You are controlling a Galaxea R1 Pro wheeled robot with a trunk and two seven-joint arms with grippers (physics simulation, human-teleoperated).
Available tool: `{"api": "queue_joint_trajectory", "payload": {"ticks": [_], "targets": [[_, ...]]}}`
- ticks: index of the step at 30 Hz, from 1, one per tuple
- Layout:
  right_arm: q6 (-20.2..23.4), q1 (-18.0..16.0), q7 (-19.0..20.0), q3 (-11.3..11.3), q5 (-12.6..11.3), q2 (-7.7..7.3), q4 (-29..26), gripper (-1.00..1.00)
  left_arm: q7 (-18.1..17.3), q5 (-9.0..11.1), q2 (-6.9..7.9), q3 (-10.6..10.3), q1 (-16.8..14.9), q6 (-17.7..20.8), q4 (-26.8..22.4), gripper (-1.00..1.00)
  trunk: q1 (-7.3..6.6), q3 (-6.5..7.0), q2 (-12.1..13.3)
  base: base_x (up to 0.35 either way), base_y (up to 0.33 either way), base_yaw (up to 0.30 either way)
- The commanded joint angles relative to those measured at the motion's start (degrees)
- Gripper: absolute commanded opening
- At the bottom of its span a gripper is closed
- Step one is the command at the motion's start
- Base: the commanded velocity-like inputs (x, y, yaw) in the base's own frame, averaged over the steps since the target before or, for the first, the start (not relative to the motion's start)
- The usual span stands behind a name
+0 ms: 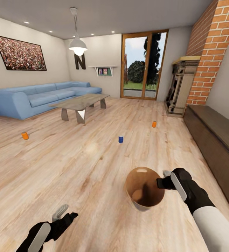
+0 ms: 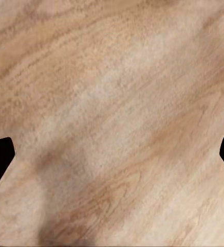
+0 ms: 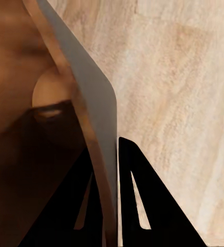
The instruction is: Put the three can of soda from the living room inside the tash can in the kitchen.
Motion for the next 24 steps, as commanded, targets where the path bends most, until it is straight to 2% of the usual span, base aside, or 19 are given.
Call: {"api": "queue_joint_trajectory", "payload": {"ticks": [1, 2, 3, 5, 8, 12, 16, 24], "targets": [[0.0, -1.6, 0.5, -2.2, -2.1, -0.37, 2.7, -1.0, -0.1, 0.0, -0.01, 0.5, 0.1, 0.0, -0.1, 1.0, -0.01, 0.01, 0.0, 0.244, 0.271, 0.0], [0.0, -2.2, 0.5, -3.4, -2.1, -0.5, 3.8, -1.0, -0.1, -0.1, -0.01, 0.7, 0.1, 0.0, -0.1, 1.0, -0.01, 0.01, 0.0, 0.244, 0.271, 0.0], [0.0, -3.1, 0.5, -5.5, -2.1, -0.65, 5.5, -1.0, -0.1, -0.1, -0.02, 1.0, 0.1, 0.0, -0.1, 1.0, -0.01, 0.01, 0.0, 0.244, 0.271, 0.0], [0.0, -3.8, 0.4, -7.5, -2.0, -0.72, 7.1, -1.0, -0.1, -0.2, -0.02, 1.2, 0.2, 0.0, -0.2, 1.0, -0.01, 0.01, 0.0, 0.244, 0.271, 0.0], [0.0, -4.4, -0.5, -9.1, -2.0, -0.91, 8.5, -1.0, -0.1, -0.2, -0.02, 1.4, 0.3, 0.0, -0.3, 1.0, -0.01, 0.01, 0.0, 0.244, 0.271, 0.0], [0.0, -4.6, -3.6, -11.3, -2.1, -0.57, 9.2, -1.0, -0.1, -0.2, -0.02, 1.5, 0.4, 0.0, -0.4, 1.0, -0.01, 0.01, 0.0, 0.245, 0.271, 0.0], [0.0, -4.7, -4.5, -12.1, -2.2, -0.41, 11.1, -1.0, -0.1, -0.2, -0.02, 1.5, 0.5, 0.0, -0.4, 1.0, -0.01, 0.01, 0.0, 0.246, 0.271, 0.0], [0.0, -5.8, -4.0, -12.1, -2.2, -0.32, 15.4, -1.0, -0.2, -0.2, -0.02, 1.5, 0.5, 0.0, -0.4, 1.0, -0.01, 0.01, 0.0, 0.249, 0.265, 0.0]]}}
